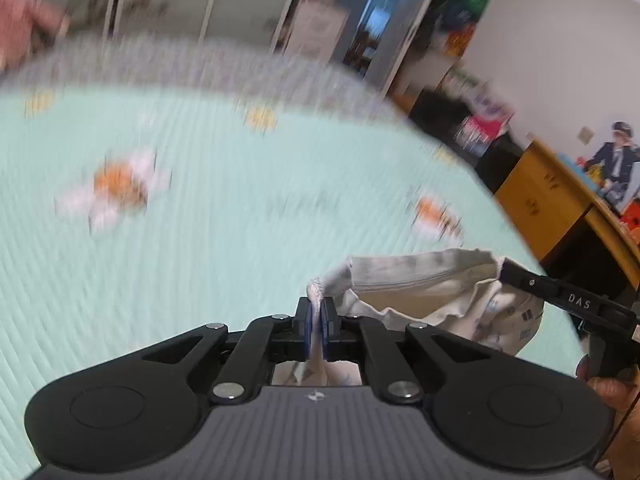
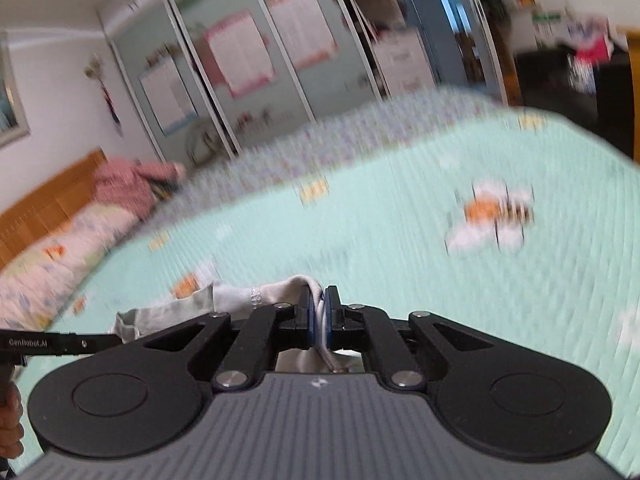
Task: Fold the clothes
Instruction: 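Lift the sleeper high with both grippers and shake it out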
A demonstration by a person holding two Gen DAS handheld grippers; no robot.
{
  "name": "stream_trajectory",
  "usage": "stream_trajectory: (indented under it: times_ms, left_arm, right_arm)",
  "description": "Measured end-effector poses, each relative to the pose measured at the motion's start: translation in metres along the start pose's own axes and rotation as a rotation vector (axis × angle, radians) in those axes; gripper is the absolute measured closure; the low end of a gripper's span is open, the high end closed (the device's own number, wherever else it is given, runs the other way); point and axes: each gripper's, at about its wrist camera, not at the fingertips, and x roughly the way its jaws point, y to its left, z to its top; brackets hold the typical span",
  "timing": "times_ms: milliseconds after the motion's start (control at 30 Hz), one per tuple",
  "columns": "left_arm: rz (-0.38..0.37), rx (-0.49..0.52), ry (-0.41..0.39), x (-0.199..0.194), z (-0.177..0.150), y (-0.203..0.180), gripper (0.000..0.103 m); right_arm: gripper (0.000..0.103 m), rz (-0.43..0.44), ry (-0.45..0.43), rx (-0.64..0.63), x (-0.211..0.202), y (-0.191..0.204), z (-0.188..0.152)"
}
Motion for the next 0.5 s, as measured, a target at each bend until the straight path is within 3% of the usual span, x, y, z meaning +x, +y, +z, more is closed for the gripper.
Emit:
stream_trajectory:
  times_ms: [100,167,400,467,500]
  left_arm:
    - [0.014,-0.018,0.059,0.027,-0.018,0.007,0.099]
    - [0.022,0.011,0.064,0.036,-0.015,0.007,0.099]
    - [0.061,0.054,-0.086,0.056,0.060,-0.006,0.099]
    - [0.056,0.070,-0.091,0.074,0.074,-0.012,0.099]
    - [0.047,0.080,-0.082,0.085,0.078,-0.014,0.094]
  right_arm:
    - [0.097,-0.018,0.077,0.010,0.021,-0.010,-0.027]
    - [0.097,-0.023,0.079,0.003,0.031,-0.012,-0.030]
    - [0.097,-0.092,-0.041,-0.001,0.065,-0.013,0.007]
    - [0.097,-0.142,-0.052,-0.005,0.081,-0.014,0.021]
    - [0.097,-0.173,-0.033,-0.008,0.091,-0.016,0.022]
